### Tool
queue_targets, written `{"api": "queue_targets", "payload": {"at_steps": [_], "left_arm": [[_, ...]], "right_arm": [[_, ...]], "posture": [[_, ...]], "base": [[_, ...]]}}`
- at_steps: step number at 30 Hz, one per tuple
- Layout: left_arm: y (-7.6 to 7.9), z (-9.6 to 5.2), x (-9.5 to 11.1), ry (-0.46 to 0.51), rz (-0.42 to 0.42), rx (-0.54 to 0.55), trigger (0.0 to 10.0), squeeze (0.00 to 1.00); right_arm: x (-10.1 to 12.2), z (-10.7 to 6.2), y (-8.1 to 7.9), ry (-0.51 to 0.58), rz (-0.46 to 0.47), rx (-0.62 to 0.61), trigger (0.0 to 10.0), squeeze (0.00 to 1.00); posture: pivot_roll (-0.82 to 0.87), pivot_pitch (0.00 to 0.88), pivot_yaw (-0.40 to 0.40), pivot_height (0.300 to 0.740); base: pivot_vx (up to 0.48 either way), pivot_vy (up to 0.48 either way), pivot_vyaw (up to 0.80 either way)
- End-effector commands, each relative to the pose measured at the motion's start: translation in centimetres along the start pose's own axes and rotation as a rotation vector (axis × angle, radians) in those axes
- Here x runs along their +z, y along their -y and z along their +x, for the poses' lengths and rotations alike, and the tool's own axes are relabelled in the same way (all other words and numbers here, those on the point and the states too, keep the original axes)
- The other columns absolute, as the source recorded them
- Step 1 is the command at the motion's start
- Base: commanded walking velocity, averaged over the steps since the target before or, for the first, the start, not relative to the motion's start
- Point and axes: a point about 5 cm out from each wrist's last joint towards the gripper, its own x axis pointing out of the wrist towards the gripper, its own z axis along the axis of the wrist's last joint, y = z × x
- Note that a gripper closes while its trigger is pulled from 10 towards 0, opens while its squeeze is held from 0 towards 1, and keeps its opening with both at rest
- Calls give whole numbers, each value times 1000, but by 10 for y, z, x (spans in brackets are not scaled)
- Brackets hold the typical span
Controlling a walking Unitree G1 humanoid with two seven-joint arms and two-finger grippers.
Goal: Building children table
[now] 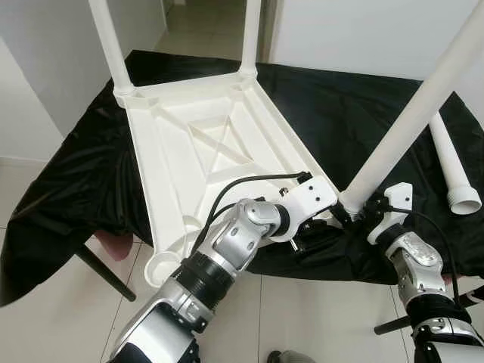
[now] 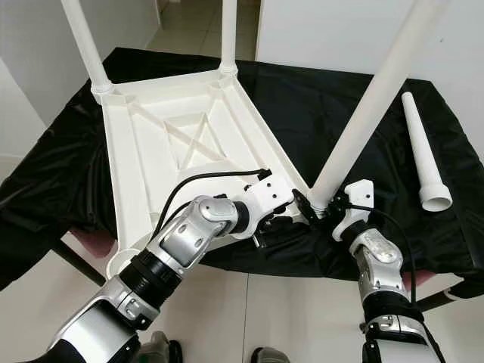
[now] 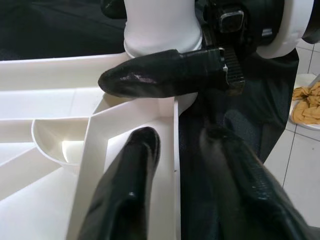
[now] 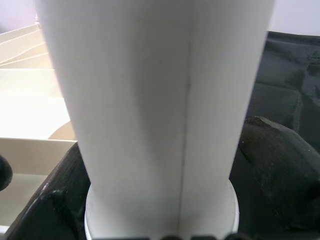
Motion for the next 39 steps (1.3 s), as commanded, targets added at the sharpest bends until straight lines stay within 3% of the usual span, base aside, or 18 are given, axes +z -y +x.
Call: {"api": "queue_targets", "payload": {"at_steps": [1,2,3,4,5,18,26,27,39], "left_arm": [[5,1,-2,-11,10,-17,10000,1000],[5,1,-2,-11,10,-17,10000,1000],[5,1,-4,-22,18,-13,10000,886],[6,2,-5,-32,24,-12,10000,545],[7,2,-8,-48,32,-13,10000,0],[-3,5,-23,-176,39,96,10000,0],[-7,5,-20,-146,18,121,10000,0],[-8,5,-19,-135,-9,129,0,0],[-5,6,-20,-137,24,96,0,0]], "right_arm": [[-29,-14,-7,-143,56,-4,10000,0],[-29,-14,-7,-143,56,-4,10000,0],[-29,-14,-7,-143,56,-4,10000,0],[-29,-14,-7,-143,56,-3,10000,0],[-29,-14,-7,-143,56,-3,10000,0],[-28,-13,-7,-139,53,0,10000,0],[-28,-12,-8,-138,54,0,10000,0],[-28,-12,-9,-137,56,0,10000,0],[-31,-13,-15,-138,70,-2,10000,0]], "posture": [[6,59,29,740],[6,59,29,740],[6,59,28,740],[6,59,28,740],[6,60,27,740],[5,63,24,740],[4,62,23,740],[4,62,23,740],[0,60,22,740]], "base": [[0,0,0],[0,0,0],[0,0,0],[0,0,0],[0,0,0],[0,0,0],[0,0,0],[0,0,0],[0,0,0]]}}
